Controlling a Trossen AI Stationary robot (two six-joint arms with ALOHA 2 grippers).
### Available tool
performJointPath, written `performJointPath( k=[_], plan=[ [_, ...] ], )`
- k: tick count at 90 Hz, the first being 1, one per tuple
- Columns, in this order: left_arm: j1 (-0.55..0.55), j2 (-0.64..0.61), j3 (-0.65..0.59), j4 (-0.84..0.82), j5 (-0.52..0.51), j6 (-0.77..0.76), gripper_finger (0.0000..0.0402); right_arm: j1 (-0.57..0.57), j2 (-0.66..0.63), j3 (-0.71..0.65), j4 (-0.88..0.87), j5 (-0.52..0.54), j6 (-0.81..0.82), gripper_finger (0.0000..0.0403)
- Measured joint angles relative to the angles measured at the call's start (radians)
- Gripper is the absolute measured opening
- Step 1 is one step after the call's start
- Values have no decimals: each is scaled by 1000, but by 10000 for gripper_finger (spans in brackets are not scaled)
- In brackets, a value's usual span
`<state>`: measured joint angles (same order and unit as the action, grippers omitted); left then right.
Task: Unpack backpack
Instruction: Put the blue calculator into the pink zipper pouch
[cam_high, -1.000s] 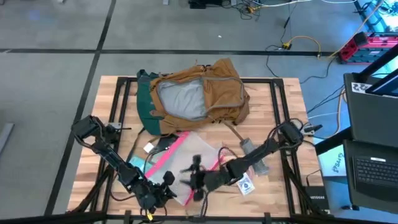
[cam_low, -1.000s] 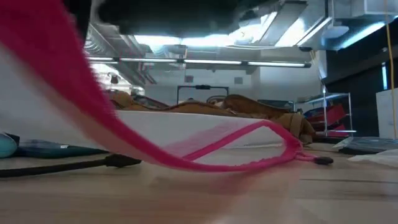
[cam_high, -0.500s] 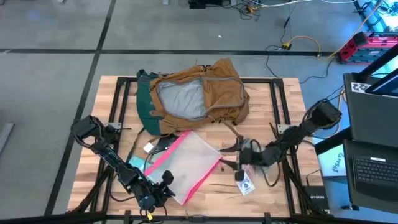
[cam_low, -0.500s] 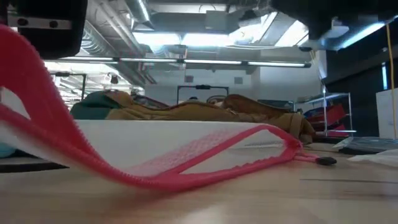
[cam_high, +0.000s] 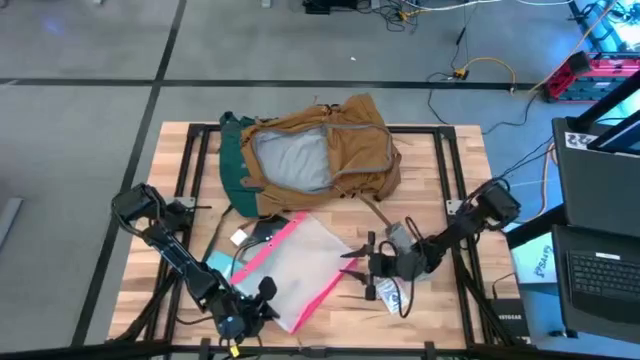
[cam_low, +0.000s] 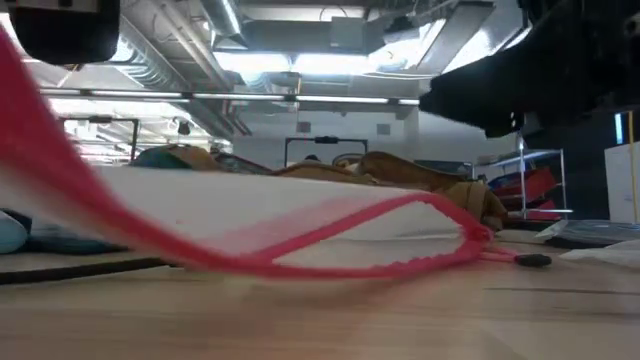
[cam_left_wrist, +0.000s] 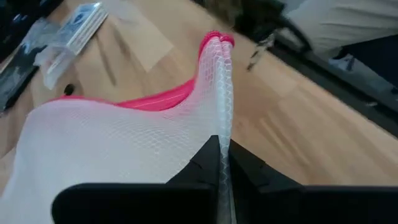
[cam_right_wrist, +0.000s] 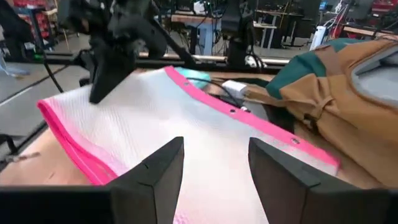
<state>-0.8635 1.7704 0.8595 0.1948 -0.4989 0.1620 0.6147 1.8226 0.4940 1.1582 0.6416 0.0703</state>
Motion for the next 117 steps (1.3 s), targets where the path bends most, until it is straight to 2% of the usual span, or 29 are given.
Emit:
performJointPath(
  k=[18,27,33,43,50,86,108,117],
  plan=[
    [27,-41,-59,116,39,26,0,0,55,47,-1,19,-10,165],
    [66,-71,-149,326,248,80,0,0,58,50,2,20,-19,165],
    [89,-75,-204,408,287,71,0,0,58,50,2,22,-18,165],
    [121,-75,-246,483,286,39,3,0,58,50,1,25,-18,165],
    [132,-75,-249,476,285,12,16,0,58,50,1,28,-18,165],
    [245,-75,-249,431,267,-31,151,-2,58,50,0,57,4,165],
    [304,-75,-249,430,267,-7,209,-2,58,50,-9,57,6,165],
    [324,-76,-249,483,291,28,216,-2,58,50,-9,58,6,165]
  ],
)
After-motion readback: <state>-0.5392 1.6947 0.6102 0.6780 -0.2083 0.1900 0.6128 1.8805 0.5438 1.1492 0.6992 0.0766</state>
